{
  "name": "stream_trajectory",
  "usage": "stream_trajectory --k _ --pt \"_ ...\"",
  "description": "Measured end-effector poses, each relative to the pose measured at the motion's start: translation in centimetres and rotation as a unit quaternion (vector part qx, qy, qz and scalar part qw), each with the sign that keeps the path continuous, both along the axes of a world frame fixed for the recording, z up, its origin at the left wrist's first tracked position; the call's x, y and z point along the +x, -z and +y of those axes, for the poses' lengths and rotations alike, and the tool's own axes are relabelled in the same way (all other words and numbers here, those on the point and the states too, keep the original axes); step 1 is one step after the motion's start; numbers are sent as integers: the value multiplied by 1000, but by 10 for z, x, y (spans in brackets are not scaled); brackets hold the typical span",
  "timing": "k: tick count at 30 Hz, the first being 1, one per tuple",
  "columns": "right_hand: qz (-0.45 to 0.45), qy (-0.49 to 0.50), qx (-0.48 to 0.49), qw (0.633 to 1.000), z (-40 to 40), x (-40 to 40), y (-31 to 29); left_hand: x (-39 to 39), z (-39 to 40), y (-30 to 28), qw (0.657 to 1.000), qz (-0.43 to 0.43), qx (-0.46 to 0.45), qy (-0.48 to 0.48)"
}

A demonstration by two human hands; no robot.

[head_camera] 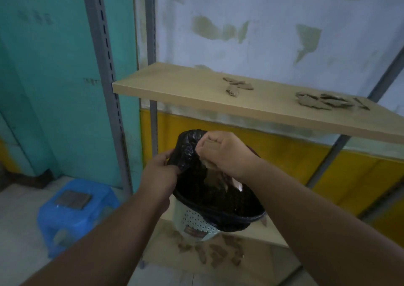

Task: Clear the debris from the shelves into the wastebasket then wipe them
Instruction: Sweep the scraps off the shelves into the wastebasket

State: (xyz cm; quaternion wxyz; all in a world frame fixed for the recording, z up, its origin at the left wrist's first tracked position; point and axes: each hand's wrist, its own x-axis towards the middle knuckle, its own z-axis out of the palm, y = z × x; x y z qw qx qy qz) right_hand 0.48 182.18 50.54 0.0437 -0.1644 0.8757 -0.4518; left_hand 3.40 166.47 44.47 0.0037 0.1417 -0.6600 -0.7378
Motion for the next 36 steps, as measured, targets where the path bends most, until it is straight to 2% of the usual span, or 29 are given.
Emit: stream_trajectory --k 5,7,12,15,19,22,25,30,33,36 --pt "-77 -69 198 975 -8 -8 15 7 -9 4 1000 6 7 11" --pt "-75 -83 270 956 -9 -10 13 6 -10 5 1000 3 15 11" --pt "-24 -82 356 931 -5 -6 -9 3 -10 7 999 -1 30 19" --pt "69 -35 354 932 1 0 -35 -2 -12 5 999 -21 27 17" --pt "237 43 241 940 15 -10 -89 -12 -12 -4 999 -34 12 15" --pt "280 68 230 929 33 -57 -115 -22 -6 -10 1000 -16 1 3" --pt "255 63 296 918 49 -119 -120 -32 0 -12 1000 -7 2 -28" --pt "138 51 410 900 70 -204 -113 -51 7 -11 997 -15 -19 -69" --pt "78 24 482 873 68 -229 -106 -60 10 -10 996 -21 -24 -79" --pt "58 -32 498 864 60 -237 -99 -65 15 -9 996 -21 -26 -85"
